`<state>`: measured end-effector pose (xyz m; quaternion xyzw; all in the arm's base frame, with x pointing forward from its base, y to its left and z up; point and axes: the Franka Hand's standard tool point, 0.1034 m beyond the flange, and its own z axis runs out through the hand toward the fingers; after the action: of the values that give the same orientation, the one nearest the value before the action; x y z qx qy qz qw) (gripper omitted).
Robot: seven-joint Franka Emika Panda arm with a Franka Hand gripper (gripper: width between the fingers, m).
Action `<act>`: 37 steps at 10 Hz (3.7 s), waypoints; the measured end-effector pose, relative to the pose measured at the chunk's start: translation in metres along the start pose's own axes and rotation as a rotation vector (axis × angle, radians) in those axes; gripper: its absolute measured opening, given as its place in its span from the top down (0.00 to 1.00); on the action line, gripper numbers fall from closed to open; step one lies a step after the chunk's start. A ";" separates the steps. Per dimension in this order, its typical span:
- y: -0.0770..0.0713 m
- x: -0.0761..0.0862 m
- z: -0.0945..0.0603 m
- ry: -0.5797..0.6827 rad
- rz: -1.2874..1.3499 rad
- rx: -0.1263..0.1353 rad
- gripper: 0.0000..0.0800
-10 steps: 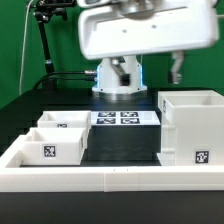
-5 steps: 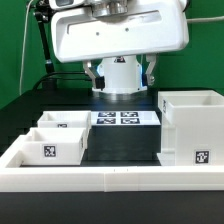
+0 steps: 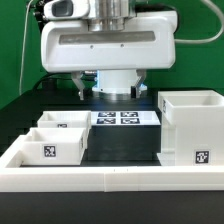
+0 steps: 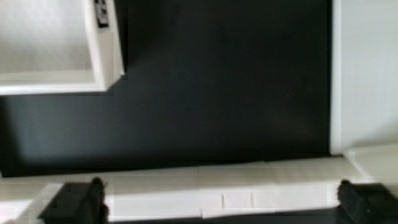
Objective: Assemble drawer
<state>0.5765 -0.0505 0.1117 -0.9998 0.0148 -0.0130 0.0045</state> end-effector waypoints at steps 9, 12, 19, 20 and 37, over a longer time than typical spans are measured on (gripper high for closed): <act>0.040 -0.027 0.029 0.003 0.054 -0.008 0.19; 0.050 -0.035 0.053 0.024 0.049 -0.030 0.19; 0.050 -0.043 0.069 0.005 0.047 -0.034 0.19; 0.050 -0.043 0.070 0.004 0.041 -0.035 0.19; 0.047 -0.080 0.106 -0.011 0.003 -0.051 0.58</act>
Offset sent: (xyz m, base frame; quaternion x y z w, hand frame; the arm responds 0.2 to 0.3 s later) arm 0.0000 0.0000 0.0000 0.0000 0.0000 0.0000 1.0000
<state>0.4979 -0.0944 0.0033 -0.9996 0.0166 -0.0072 -0.0210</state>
